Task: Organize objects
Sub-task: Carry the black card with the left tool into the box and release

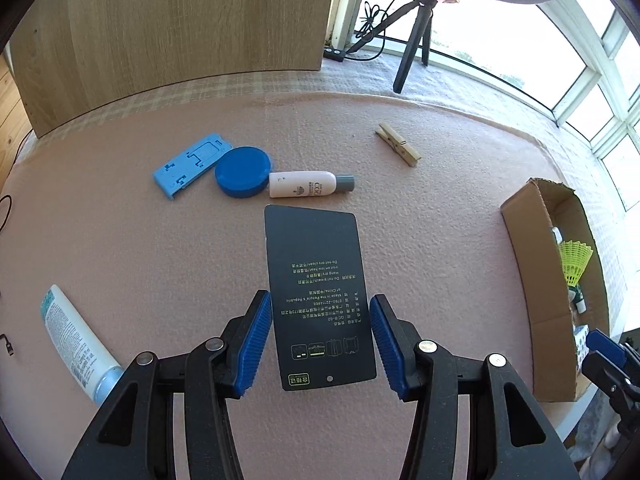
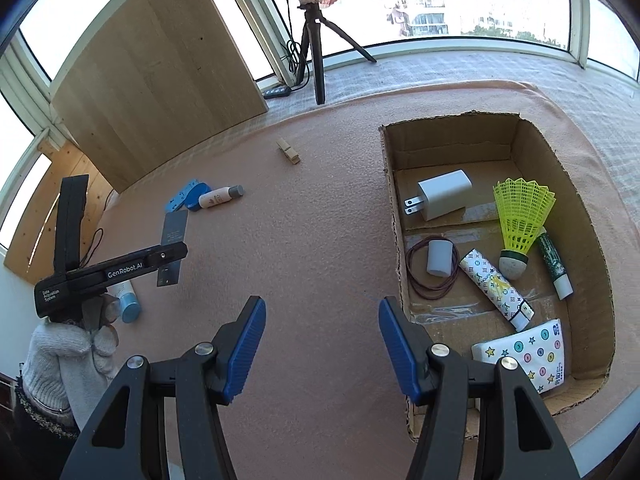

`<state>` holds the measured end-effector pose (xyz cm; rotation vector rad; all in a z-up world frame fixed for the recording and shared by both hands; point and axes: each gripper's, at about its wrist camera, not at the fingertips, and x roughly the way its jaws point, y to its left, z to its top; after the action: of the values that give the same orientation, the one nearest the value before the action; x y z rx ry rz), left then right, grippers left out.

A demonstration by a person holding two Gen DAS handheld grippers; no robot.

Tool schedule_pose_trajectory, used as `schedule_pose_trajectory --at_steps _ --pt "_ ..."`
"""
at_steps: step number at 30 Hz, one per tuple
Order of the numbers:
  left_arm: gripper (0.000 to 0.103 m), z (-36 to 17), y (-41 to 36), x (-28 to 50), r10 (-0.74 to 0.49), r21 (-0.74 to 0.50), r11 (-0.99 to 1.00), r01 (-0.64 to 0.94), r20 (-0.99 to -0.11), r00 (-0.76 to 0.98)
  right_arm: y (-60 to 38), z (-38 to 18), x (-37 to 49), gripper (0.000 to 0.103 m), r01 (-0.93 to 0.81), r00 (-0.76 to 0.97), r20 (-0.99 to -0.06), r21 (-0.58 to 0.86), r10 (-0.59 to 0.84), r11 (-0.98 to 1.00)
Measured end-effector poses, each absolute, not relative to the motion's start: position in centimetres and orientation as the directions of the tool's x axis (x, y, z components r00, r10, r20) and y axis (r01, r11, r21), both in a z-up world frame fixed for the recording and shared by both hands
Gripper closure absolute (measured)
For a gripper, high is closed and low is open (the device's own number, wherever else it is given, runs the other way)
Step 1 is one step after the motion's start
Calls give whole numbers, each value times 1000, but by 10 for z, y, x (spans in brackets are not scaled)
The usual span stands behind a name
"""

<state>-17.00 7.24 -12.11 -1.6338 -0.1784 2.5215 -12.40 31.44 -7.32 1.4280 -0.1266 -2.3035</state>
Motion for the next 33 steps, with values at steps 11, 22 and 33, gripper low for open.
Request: schedule_pose_trajectory --at_steps 11,22,33 --pt "49 -81 190 -172 323 -226 -937 -265 -847 -422 361 -66 -99 48 242 -430 -837 257 -340 -936" --pt "49 -71 305 -156 421 -244 -859 -449 -836 -351 415 -71 -86 48 147 -450 -848 241 -282 -959" --pt "48 -71 358 -147 449 -252 -826 -504 -834 -319 440 -77 -87 48 110 -450 -855 234 -258 -966"
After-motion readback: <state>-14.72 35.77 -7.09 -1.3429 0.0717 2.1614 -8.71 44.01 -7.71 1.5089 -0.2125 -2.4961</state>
